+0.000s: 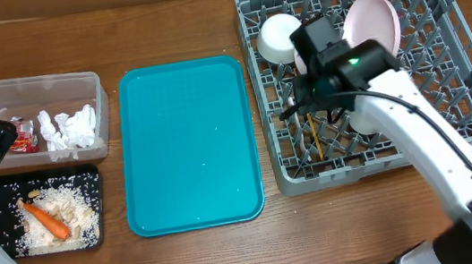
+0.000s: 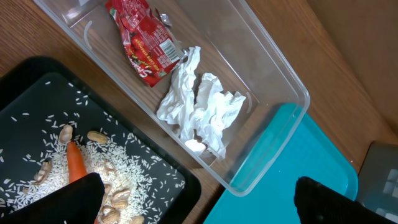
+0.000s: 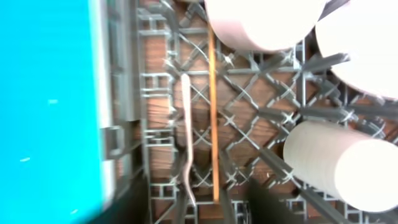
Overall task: Sort waste into correct bins and load items into the dishwasher rack
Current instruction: 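Lower the chopstick into the rack with the right gripper, then open the right gripper and lift it away from the rack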
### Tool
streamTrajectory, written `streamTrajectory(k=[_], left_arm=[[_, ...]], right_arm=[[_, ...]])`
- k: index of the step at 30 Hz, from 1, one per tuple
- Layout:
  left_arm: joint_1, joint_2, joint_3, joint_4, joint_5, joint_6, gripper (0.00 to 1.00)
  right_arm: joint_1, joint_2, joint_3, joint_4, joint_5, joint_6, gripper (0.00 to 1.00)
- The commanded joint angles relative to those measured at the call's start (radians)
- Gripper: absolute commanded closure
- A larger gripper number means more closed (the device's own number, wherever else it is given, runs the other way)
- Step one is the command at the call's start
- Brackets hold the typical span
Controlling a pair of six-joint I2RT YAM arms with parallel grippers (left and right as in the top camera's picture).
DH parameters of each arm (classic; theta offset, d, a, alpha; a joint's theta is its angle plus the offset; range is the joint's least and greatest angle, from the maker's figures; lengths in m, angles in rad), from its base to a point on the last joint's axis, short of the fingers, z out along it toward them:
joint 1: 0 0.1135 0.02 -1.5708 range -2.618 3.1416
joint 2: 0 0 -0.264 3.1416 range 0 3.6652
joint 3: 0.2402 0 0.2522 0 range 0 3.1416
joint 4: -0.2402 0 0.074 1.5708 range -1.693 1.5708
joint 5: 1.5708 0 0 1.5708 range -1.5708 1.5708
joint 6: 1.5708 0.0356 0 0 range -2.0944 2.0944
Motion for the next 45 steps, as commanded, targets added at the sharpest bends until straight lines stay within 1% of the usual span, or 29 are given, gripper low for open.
streamTrajectory(k=[1, 28, 33, 39, 44, 45], left_arm=[[0.0, 0.001, 0.023, 0.001, -0.007, -0.005, 0.0], [0.0, 0.001, 0.023, 0.001, -0.007, -0.006, 0.0], [0.0, 0.001, 0.023, 0.001, -0.007, -0.006, 0.0], [0.0, 0.001, 0.023, 0.001, -0.007, -0.006, 0.0], [0.0, 0.001, 0.023, 0.001, -0.007, -0.005, 0.0], [0.0, 0.001, 0.023, 0.001, -0.007, -0.006, 0.0]], right_arm=[[0.003, -0.1, 0.052, -0.004, -0.053, 0.001, 0.0], [0.003, -0.132, 0.049, -0.006, -0.046, 0.001, 0.0], [0.003, -0.244, 0.048, 0.057, -0.08, 0.002, 0.0], [0.003, -0.455, 0.036, 0.208, -0.155, 0.002, 0.0], [0.003, -0.627, 0.036, 0.222, -0.158, 0.001, 0.0], [0.002, -0.682, 0.036, 0.214, -0.152, 0.0, 0.0]])
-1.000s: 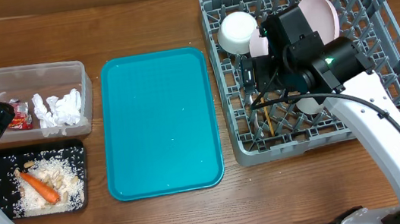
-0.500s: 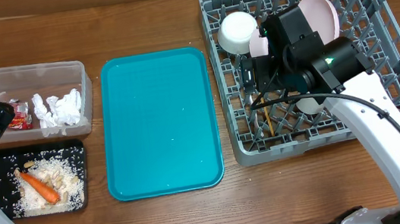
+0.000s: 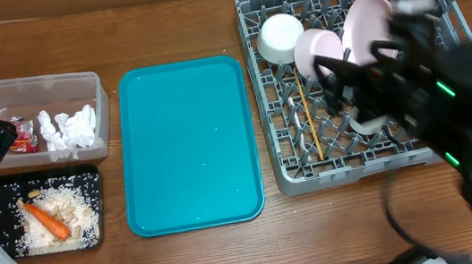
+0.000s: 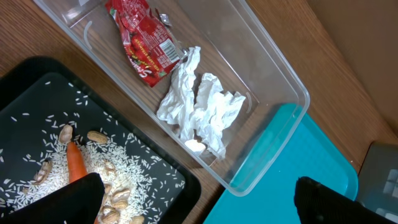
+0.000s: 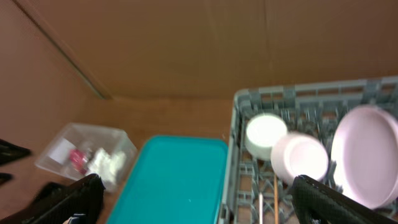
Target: Sort waste into correct bins and load items into the dishwasher rack
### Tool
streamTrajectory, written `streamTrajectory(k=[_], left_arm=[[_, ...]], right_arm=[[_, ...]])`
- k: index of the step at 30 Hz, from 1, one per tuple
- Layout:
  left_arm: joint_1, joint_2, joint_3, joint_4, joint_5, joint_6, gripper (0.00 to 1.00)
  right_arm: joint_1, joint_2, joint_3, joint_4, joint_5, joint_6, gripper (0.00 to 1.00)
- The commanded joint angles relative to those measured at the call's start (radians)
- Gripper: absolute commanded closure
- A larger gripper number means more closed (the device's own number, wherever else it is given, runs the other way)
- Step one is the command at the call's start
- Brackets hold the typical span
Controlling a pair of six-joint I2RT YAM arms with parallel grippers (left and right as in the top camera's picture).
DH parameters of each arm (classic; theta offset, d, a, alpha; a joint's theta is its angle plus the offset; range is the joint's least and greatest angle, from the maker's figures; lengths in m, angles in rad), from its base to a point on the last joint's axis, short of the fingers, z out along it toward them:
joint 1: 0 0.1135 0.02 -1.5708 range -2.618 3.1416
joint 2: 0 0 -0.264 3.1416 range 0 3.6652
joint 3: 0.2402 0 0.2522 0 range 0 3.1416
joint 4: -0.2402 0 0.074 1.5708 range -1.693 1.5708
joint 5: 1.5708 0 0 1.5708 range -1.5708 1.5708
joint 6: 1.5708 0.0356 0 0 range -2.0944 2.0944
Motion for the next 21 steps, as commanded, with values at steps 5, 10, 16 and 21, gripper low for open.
streamTrajectory(k=[5, 10, 16, 21], left_arm=[[0.0, 0.001, 0.023, 0.001, -0.006, -0.005, 0.0], [0.0, 0.001, 0.023, 0.001, -0.006, -0.005, 0.0], [0.0, 0.001, 0.023, 0.001, -0.006, -0.005, 0.0], [0.0, 0.001, 0.023, 0.001, -0.006, -0.006, 0.0]], right_arm=[[-0.008, -0.278, -0.008, -0.081, 0.055, -0.002, 0.0], [-0.069, -0.465, -0.14, -0.062, 0.061, -0.003, 0.0], [-0.134, -0.693, -0.441, 0.084, 0.061, -0.002, 0.0], [-0.157, -0.827, -0.689, 0.241, 0.061, 0.021, 0.0]])
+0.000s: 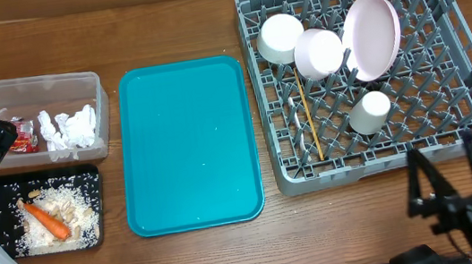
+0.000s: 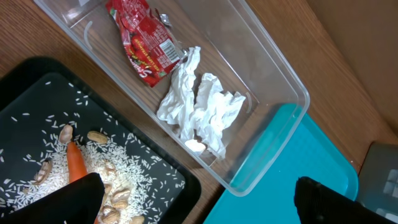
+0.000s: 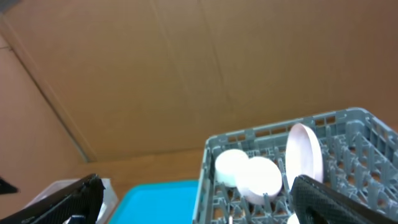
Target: Sort waste into correct bins and load items into the dishwasher rack
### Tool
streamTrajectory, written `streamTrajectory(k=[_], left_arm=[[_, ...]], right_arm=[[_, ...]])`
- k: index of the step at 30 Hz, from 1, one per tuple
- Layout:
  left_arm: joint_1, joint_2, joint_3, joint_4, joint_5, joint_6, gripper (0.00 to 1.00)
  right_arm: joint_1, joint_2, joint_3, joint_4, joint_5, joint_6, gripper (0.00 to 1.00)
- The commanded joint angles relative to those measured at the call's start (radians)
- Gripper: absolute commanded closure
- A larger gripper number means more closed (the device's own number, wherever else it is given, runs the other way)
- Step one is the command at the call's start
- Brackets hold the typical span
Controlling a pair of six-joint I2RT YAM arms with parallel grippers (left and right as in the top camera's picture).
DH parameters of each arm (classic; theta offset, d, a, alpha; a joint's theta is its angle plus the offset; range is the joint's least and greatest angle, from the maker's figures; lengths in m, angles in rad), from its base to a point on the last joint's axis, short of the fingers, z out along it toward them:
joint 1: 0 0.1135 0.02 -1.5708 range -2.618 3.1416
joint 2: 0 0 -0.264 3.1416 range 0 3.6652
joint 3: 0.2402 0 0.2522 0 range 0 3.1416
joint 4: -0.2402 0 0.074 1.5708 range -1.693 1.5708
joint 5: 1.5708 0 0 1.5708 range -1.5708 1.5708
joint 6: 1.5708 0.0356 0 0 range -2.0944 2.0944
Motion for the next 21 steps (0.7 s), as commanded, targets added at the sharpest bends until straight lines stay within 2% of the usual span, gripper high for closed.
streamTrajectory(k=[1, 7, 11, 21], left_arm=[[0.0, 0.001, 0.023, 0.001, -0.007, -0.005, 0.0], [0.0, 0.001, 0.023, 0.001, -0.007, -0.005, 0.0], [0.0, 0.001, 0.023, 0.001, -0.007, -0.005, 0.0], [0.0, 0.001, 0.023, 0.001, -0.007, -0.006, 0.0]], right_arm=[[-0.022, -0.092, -0.169, 0.095, 0.009, 0.034, 0.0], [-0.055, -0.223, -0.437, 0.305, 0.009, 0.13, 0.0], [-0.085, -0.285, -0.584, 0.443, -0.015, 0.14, 0.0], [-0.124, -0.284, -0.768, 0.681, -0.032, 0.132, 0.0]])
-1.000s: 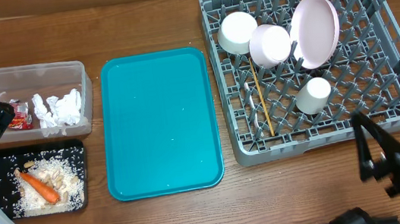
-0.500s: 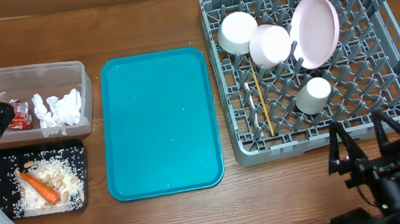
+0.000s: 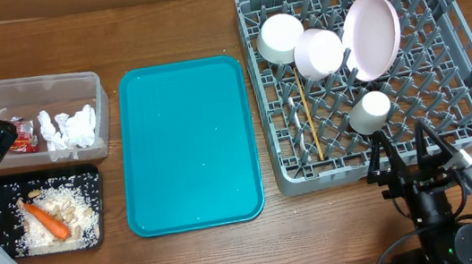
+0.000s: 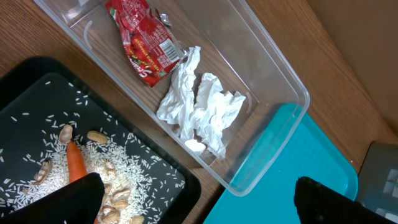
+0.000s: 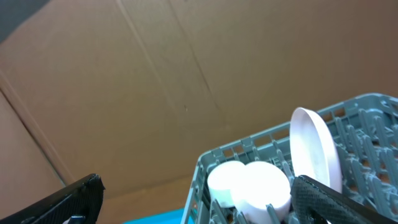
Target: Sort waste into correct bins and load items into the dishwasher rack
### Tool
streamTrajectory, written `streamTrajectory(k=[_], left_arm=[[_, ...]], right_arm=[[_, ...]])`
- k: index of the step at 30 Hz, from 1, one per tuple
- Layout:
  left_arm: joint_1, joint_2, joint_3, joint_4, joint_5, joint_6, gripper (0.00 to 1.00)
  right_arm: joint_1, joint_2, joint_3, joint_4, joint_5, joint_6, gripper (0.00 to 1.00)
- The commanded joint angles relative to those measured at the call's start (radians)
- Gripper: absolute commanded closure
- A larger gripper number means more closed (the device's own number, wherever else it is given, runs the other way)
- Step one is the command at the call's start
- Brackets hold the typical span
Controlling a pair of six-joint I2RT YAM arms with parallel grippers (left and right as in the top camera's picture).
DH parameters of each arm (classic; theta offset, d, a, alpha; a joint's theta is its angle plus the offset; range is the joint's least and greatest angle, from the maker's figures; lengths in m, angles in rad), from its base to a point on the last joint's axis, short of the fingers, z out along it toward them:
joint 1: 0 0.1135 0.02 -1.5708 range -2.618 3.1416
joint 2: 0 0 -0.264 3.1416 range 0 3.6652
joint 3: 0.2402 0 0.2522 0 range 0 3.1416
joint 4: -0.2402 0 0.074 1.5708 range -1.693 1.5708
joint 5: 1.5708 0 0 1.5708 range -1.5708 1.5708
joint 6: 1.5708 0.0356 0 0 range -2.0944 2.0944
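Observation:
The grey dishwasher rack at the right holds two white bowls (image 3: 280, 38) (image 3: 317, 52), an upright pink plate (image 3: 371, 34), a small white cup (image 3: 369, 112) and a chopstick (image 3: 308, 119). My right gripper (image 3: 401, 152) stands open and empty at the rack's front edge; its wrist view looks up over the rack (image 5: 205, 165) at the plate (image 5: 316, 155). My left gripper (image 4: 199, 199) hangs open and empty at the far left, over a clear bin (image 4: 292, 93) with a red wrapper (image 4: 144, 38) and tissues (image 4: 202, 106).
A bare teal tray (image 3: 188, 147) lies mid-table. In front of the clear bin, a black tray holds rice, peanuts and a carrot (image 3: 47, 220). A cardboard wall (image 5: 155, 74) stands behind the rack.
My right arm has shifted a little left along the table's front edge, and its camera now tilts further up at the cardboard wall. The left arm has not moved.
My right gripper was first low inside the rack over the chopstick and a spoon. Then it was above the rack, then back at the front edge of the table, and now it stands just in front of the rack. The left arm stayed still throughout.

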Motion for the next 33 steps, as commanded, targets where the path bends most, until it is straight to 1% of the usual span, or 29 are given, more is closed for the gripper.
streamTrajectory(k=[1, 11, 19, 30, 33], left_arm=[[0.0, 0.001, 0.023, 0.001, -0.006, -0.005, 0.0], [0.0, 0.001, 0.023, 0.001, -0.006, -0.005, 0.0], [0.0, 0.001, 0.023, 0.001, -0.006, -0.006, 0.0], [0.0, 0.001, 0.023, 0.001, -0.006, -0.006, 0.0], [0.0, 0.001, 0.023, 0.001, -0.006, -0.005, 0.0]], right_arm=[[-0.016, -0.012, -0.051, 0.048, -0.005, 0.003, 0.0], [-0.042, -0.013, -0.186, 0.166, 0.011, 0.003, 0.0], [-0.042, -0.013, -0.25, 0.177, 0.018, 0.003, 0.0], [-0.047, -0.013, -0.254, 0.03, 0.017, 0.003, 0.0], [-0.047, -0.013, -0.254, 0.034, 0.0, 0.003, 0.0]])
